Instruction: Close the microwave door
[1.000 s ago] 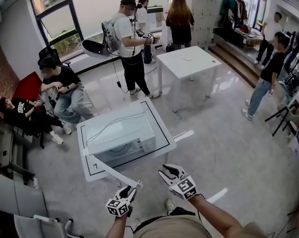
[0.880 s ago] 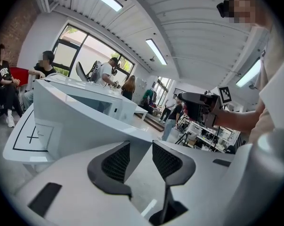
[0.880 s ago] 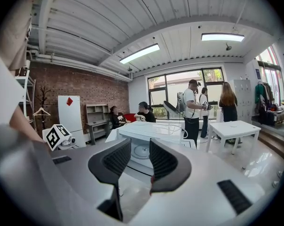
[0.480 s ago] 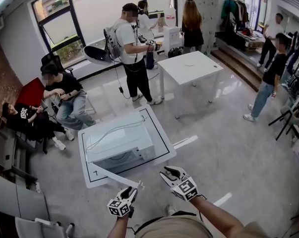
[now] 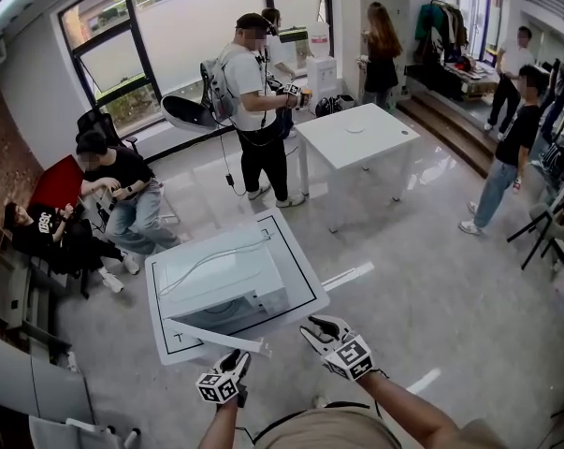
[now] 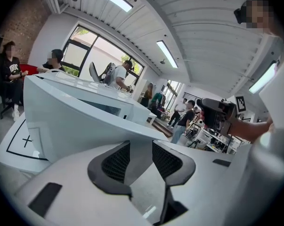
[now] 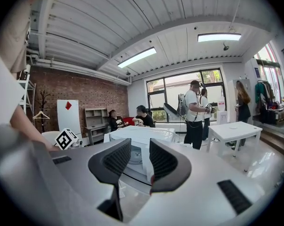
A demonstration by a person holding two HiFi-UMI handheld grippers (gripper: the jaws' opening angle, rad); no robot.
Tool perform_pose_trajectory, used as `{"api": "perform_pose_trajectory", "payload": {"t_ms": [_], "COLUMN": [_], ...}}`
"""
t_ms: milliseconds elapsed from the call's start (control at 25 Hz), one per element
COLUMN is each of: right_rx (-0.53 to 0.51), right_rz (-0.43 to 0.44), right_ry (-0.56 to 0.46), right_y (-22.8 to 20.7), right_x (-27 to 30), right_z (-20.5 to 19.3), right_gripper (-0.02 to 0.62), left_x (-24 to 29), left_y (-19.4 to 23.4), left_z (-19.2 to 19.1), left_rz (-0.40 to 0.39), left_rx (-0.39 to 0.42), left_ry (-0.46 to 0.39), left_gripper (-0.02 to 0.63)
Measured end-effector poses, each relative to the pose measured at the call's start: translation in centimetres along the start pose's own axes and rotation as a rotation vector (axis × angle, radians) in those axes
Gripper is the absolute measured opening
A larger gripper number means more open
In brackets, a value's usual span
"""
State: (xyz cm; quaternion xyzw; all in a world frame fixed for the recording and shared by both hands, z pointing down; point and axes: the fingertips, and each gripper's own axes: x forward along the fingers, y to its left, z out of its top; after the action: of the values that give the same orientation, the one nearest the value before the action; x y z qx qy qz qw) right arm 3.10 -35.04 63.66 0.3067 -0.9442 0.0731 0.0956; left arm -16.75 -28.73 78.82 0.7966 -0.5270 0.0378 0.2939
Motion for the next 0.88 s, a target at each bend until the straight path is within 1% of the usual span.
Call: {"api": "perform_pose_trajectory", "payload": {"t_ms": [80,280,400,680,880], "right_rx": [0.007,-0.001,0.000,0.003,0.005], "right_rz": [0.008,0.008,0.005,0.012,-0.001], "right_ry": [-0.006,-0.017,-0.021,-0.013,-0.006], "right_y": [-0.4,-2.5,-3.8,-5.5,-7.0], "right_x": [-0.1,-0.6,-0.8,-0.9,-1.1], "right_z": [0.3,0.1,0.1,0.1,-0.3], "right_gripper": [0.127,0.127,0.127,0.127,0.127], "left_x": [0.6,2.7,4.1,7.0,9.1], "left_y": [0.2,1.3,1.1,2.2,3.3], "left_z": [0.6,1.8,3.0,5.0,6.3], "left_rz": [0.010,0.024,0.027,0.060,0.076], "left_rx": [-0.013,-0.005,-0.011,-0.021,-0.040], "left_ry": [-0.006,-0.022,-0.028,-0.034,-0.038], "left_gripper": [0.140,0.140,0.140,0.140,0.140]}}
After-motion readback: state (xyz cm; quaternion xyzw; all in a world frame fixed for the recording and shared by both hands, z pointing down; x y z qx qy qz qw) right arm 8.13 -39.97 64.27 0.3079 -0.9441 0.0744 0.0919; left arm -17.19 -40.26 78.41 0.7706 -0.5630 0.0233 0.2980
